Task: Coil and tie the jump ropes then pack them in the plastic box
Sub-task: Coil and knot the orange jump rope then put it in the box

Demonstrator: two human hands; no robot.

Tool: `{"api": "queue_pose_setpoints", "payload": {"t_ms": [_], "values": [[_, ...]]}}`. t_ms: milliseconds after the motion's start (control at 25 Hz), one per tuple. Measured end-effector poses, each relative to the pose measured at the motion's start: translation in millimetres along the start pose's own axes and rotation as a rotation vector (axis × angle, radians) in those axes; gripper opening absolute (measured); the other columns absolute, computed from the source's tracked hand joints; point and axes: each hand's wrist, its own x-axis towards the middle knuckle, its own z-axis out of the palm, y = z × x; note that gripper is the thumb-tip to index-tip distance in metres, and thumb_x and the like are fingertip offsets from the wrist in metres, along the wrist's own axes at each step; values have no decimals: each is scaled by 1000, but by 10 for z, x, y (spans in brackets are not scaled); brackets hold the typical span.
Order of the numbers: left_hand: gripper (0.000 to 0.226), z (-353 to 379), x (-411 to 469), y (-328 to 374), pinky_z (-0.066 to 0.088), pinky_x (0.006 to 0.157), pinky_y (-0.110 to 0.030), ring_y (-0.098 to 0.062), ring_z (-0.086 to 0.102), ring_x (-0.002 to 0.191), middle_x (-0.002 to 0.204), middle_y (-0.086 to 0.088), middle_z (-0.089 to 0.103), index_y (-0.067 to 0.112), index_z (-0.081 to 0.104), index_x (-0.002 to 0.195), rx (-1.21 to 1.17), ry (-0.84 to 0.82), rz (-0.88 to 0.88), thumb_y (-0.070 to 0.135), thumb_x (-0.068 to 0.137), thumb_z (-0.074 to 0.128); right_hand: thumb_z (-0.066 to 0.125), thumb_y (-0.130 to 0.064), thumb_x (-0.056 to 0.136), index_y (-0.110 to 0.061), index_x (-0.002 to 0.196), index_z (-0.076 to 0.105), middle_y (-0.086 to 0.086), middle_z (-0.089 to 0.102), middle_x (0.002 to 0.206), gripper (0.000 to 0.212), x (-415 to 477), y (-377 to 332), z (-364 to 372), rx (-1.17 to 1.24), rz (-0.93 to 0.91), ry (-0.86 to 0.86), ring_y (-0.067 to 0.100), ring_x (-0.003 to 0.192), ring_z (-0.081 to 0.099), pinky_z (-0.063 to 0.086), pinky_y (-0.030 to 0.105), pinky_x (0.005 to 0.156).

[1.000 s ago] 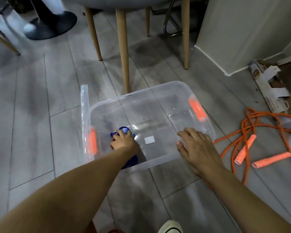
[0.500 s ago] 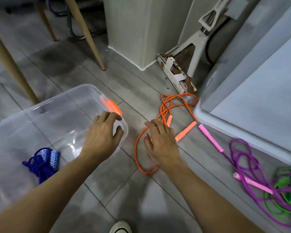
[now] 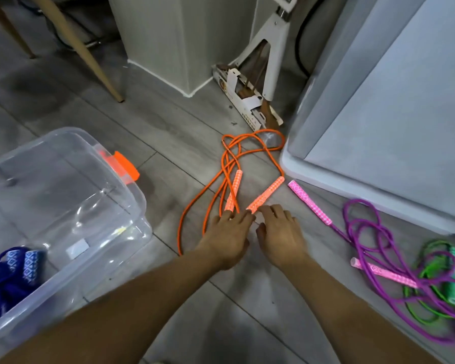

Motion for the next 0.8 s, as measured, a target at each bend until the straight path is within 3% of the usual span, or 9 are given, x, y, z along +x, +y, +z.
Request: {"api": "queue_pose_setpoints", "payload": {"t_ms": [120, 200, 320, 440, 520, 640, 800], "values": [[57, 249, 253, 45, 35, 103, -52, -36, 31, 139, 163, -4, 18, 22, 31, 150, 88, -154, -32, 37, 97, 45, 53, -26, 93, -23, 139, 50, 8, 53, 131, 46, 19, 160, 121, -8, 29, -117, 34, 116, 54, 40, 43, 93], [52, 347, 293, 35, 37, 99, -51, -39, 33, 135, 158, -9, 22, 19, 40, 145, 194, -174, -87, 41, 98, 42, 50, -28, 94, -28, 144, 43, 8, 50, 132, 51, 82, 197, 195, -18, 18, -160, 33, 117, 54, 40, 42, 94], [45, 427, 251, -66, 38, 94, -46, -38, 46, 120, 143, -13, 37, 16, 52, 130, 252, -77, -222, 42, 95, 43, 47, -32, 97, -35, 152, 29, 10, 49, 133, 59, 292, 171, 287, -13, -16, -258, 34, 119, 53, 40, 43, 96], [41, 425, 207, -203, 40, 88, -44, -36, 55, 110, 134, -10, 45, 19, 48, 127, 239, 28, -370, 43, 95, 41, 50, -38, 96, -37, 155, 23, 13, 42, 141, 65, 509, 150, 403, -12, 2, -294, 36, 122, 51, 40, 44, 99], [45, 399, 245, -315, 40, 90, -45, -36, 55, 112, 131, -10, 51, 18, 41, 133, 241, 47, -458, 44, 96, 39, 50, -40, 96, -35, 150, 32, 12, 41, 143, 58, 593, 157, 469, -28, 32, -323, 36, 123, 50, 39, 44, 100], [39, 379, 389, -493, 37, 94, -44, -34, 55, 114, 123, -11, 62, 15, 46, 126, 273, 43, -606, 40, 97, 41, 48, -39, 96, -27, 133, 48, 11, 48, 133, 39, 490, 200, 550, -44, 78, -305, 35, 116, 54, 41, 42, 95], [38, 426, 537, -500, 35, 98, -43, -32, 53, 116, 124, -10, 62, 15, 56, 124, 357, -52, -589, 35, 92, 51, 54, -34, 92, -19, 115, 63, 13, 60, 109, 28, 52, 365, 692, -83, 76, -241, 35, 93, 63, 46, 41, 81]]}}
